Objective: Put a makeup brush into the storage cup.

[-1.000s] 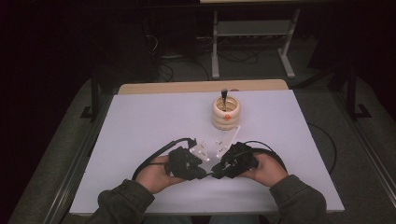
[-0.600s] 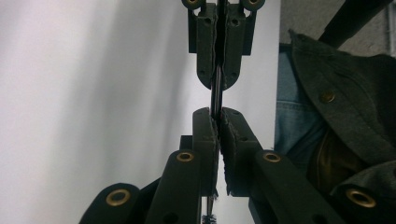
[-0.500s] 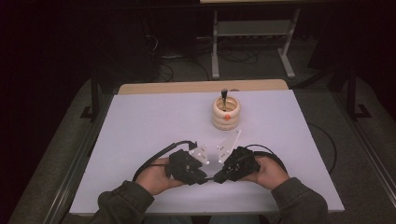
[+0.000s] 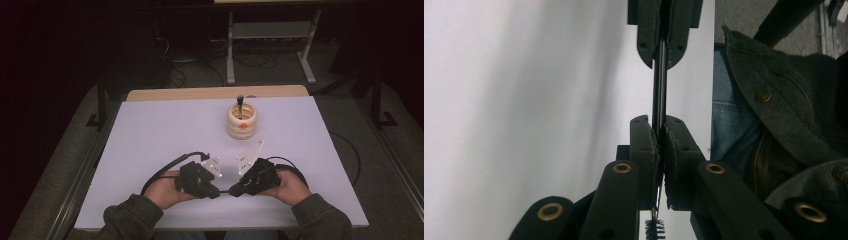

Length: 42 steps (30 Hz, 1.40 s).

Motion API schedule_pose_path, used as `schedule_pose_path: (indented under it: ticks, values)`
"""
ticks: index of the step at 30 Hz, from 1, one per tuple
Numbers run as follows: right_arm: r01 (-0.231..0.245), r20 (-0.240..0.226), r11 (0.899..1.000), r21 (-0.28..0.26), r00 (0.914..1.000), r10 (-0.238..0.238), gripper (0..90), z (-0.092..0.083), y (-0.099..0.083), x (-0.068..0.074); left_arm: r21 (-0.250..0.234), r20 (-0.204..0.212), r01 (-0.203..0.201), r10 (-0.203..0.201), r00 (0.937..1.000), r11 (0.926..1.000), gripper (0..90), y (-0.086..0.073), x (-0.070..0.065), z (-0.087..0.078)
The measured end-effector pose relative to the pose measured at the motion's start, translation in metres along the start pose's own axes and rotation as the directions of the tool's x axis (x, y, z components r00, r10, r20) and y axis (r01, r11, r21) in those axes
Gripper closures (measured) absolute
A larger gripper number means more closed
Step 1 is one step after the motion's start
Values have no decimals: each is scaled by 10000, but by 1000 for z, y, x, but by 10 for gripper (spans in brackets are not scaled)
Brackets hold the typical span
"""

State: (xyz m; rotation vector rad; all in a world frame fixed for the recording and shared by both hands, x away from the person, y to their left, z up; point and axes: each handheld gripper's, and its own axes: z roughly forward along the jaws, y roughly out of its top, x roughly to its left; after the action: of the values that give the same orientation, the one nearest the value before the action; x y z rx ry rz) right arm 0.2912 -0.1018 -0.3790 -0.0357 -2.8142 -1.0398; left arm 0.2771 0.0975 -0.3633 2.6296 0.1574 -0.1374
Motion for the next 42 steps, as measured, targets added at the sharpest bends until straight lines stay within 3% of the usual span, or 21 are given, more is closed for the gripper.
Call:
schedule_pose_path:
  ticks: [2, 7, 10, 14, 18, 22, 24, 30, 32, 34, 37, 42]
  values:
    - [-42, 188, 10000, 48, 9998, 42, 763, 1, 0, -2, 161, -80, -39, 40, 10000, 9999, 854, 0, 0, 1]
    - [24, 435, 9994, 333, 9990, -38, 730, 0, 2, 2, 493, -178, -58, 67, 9998, 9988, 856, 0, -1, 3]
    - [230, 543, 9968, 762, 9982, -271, 749, 4, 6, 6, 497, -177, -128, 137, 9997, 9987, 856, 2, -3, 4]
    - [490, 542, 9934, 1034, 9970, -548, 827, 10, 7, 9, 505, -116, -290, 296, 9995, 9983, 856, 2, -4, 4]
    - [636, 423, 9914, 1145, 9967, -689, 842, 13, 7, 10, 460, -55, -364, 367, 9993, 9983, 854, 0, -5, 4]
    - [542, 414, 9932, 1031, 9974, -587, 844, 13, 6, 10, 150, -62, -191, 192, 9998, 9997, 834, -3, -4, 3]
    - [380, 450, 9963, 771, 9981, -416, 845, 10, 2, 10, -362, -44, 161, -163, 9999, 9992, 806, -8, -2, -1]
    - [-2, 597, 9994, 336, 9982, -18, 845, 3, -11, 10, -752, -218, 543, -561, 9982, 9957, 734, -25, 7, -13]
    - [-99, 663, 9997, 240, 9978, 83, 845, -1, -15, 9, -975, -179, 846, -868, 9961, 9916, 713, -31, 9, -17]
    - [-165, 625, 9999, -36, 9979, 167, 845, -4, -18, 9, -1420, 24, 1186, -1195, 9928, 9827, 697, -36, 11, -19]
    - [-174, 685, 9997, -152, 9975, 184, 845, -6, -18, 9, -1544, 13, 1261, -1275, 9918, 9799, 667, -37, 11, -21]
    - [-138, 678, 9998, -153, 9976, 148, 845, -2, -16, 9, -1528, 112, 1136, -1133, 9935, 9817, 629, -36, 10, -19]
